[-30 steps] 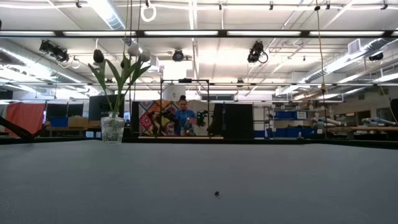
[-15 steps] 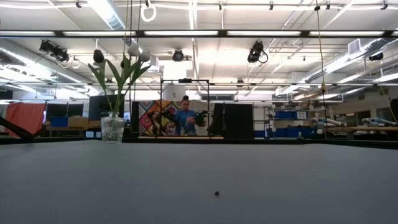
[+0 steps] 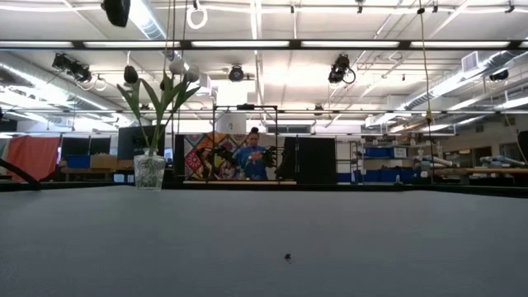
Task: Sort flowers into vase by color
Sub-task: Return to Home Position
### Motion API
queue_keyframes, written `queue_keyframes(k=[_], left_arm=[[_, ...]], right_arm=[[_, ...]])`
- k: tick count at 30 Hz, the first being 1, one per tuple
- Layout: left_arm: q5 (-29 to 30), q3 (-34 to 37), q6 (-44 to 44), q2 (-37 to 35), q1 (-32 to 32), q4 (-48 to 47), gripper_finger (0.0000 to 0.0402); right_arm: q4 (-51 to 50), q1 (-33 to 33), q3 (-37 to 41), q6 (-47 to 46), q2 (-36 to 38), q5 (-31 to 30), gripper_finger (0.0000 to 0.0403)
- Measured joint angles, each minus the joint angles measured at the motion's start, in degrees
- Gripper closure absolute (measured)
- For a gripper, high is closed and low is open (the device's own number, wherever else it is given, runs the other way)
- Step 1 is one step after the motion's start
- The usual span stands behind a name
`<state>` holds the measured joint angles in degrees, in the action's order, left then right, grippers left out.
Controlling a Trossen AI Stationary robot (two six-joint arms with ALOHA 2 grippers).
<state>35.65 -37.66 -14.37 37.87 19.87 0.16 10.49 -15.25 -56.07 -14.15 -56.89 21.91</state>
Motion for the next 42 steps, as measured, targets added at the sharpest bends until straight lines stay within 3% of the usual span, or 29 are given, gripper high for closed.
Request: queue_keyframes(k=[5, 10, 19, 25, 31, 34, 38, 42], left_arm=[[-2.43, 0.03, -0.66, -0.35, -5.62, -0.91, 0.0401], [-7.73, 0.01, 0.43, -1.32, -8.26, -2.67, 0.0401], [-8.50, 0.17, 7.12, -6.68, -10.12, -13.58, 0.0401], [-9.82, 8.22, 9.81, -16.17, -10.46, -15.69, 0.0401], [-9.68, 15.53, 15.70, -22.53, -11.66, -16.19, 0.0401], [-13.34, 18.45, 15.28, -25.35, -12.52, -16.16, 0.0401], [-13.87, 20.84, 16.29, -29.09, -13.32, -16.00, 0.0401], [-13.90, 21.21, 17.90, -33.07, -13.60, -19.60, 0.0401]], right_arm=[[7.12, -2.25, 9.80, 0.88, 6.95, -1.94, 0.0397], [5.80, -2.14, 17.00, -3.98, 10.27, -7.32, 0.0398], [11.93, -2.65, 24.17, -3.04, 13.63, -4.26, 0.0401], [12.10, -2.68, 29.18, 2.72, 17.75, -4.29, 0.0401], [19.35, -2.68, 36.91, 5.25, 20.72, -4.55, 0.0402], [27.22, -2.68, 42.36, 4.70, 21.08, -4.88, 0.0402], [36.81, -3.07, 49.02, 0.39, 21.05, -4.73, 0.0402], [37.56, -4.13, 52.06, -3.04, 21.04, -3.31, 0.0402]])
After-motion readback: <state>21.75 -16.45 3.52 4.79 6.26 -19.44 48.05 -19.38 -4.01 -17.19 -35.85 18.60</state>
